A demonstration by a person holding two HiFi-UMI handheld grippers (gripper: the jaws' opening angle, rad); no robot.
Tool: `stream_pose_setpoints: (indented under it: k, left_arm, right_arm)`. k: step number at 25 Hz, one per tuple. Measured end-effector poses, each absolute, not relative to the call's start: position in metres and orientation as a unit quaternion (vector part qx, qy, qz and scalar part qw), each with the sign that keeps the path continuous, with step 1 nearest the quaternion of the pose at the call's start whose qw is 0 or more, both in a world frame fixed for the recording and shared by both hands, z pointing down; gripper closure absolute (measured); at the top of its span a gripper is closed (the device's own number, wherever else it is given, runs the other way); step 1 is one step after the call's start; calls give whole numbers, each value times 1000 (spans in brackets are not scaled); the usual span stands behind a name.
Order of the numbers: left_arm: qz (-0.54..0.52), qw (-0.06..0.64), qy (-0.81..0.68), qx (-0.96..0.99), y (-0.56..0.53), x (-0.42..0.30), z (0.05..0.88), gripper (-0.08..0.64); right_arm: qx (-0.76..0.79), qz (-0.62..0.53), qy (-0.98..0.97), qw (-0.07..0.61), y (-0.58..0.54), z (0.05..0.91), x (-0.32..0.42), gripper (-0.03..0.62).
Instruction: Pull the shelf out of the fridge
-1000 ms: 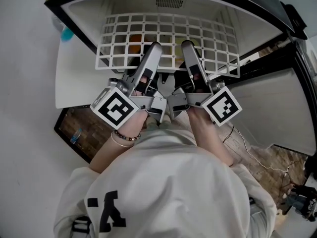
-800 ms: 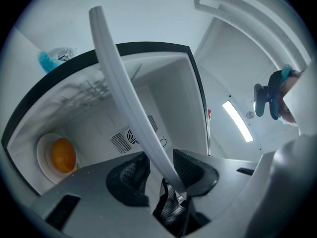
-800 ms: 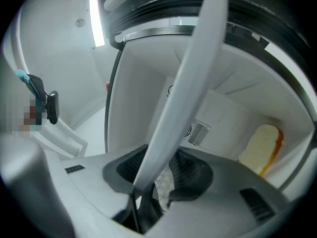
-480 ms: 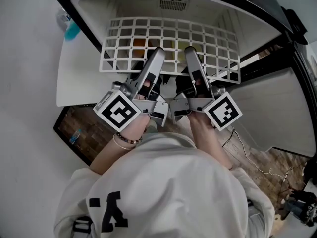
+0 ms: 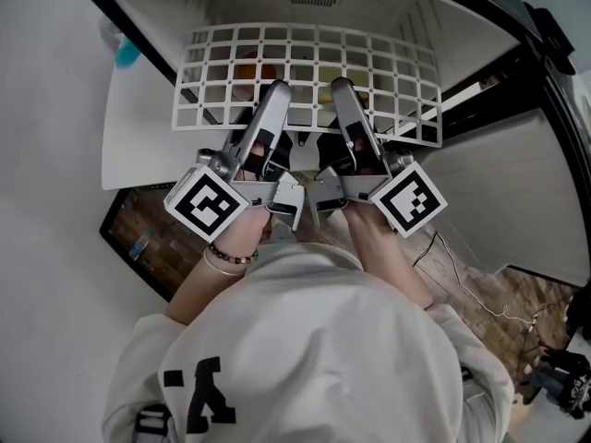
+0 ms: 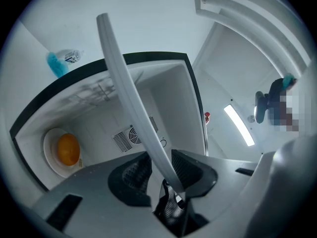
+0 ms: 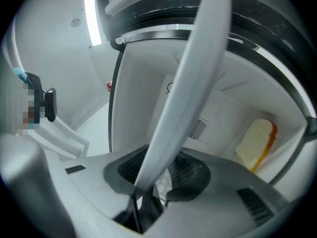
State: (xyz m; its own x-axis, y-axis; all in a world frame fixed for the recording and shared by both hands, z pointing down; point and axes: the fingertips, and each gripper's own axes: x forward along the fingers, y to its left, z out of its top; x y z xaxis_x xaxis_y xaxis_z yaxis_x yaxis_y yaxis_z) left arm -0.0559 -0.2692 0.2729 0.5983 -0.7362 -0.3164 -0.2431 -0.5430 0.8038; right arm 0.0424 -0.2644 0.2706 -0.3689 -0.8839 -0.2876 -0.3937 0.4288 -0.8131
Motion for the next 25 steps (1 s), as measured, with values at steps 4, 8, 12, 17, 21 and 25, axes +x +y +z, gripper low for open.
stream_pose_setpoints:
  k: [4,8,12,17,21,25]
  left_arm:
    - [-330,375,-302,812,-266,-56,274,431]
    - [-329,374,-302,813,-265,-56,275,434]
    - [-327,377,-303,812,-264,-56,277,437]
    - [-325,379,-305,811,-263,-56,278,442]
    - [-326,387,-303,808,-262,-56,281,449]
    - [-324,390,-305,806,-262,-56,284,456]
  right_arm:
    - [-422,-335,754,375,-261,272,42,471]
    - [-424,-335,755,372,-260,273,42,474]
    - [-425,-340,751,374,-259,275,42,480]
    - [-426,-343,749,374,-258,277,43,485]
    - [-428,-347,746,373,-256,280,43,489]
    - [-427,-348,747,371,-256,282,43,492]
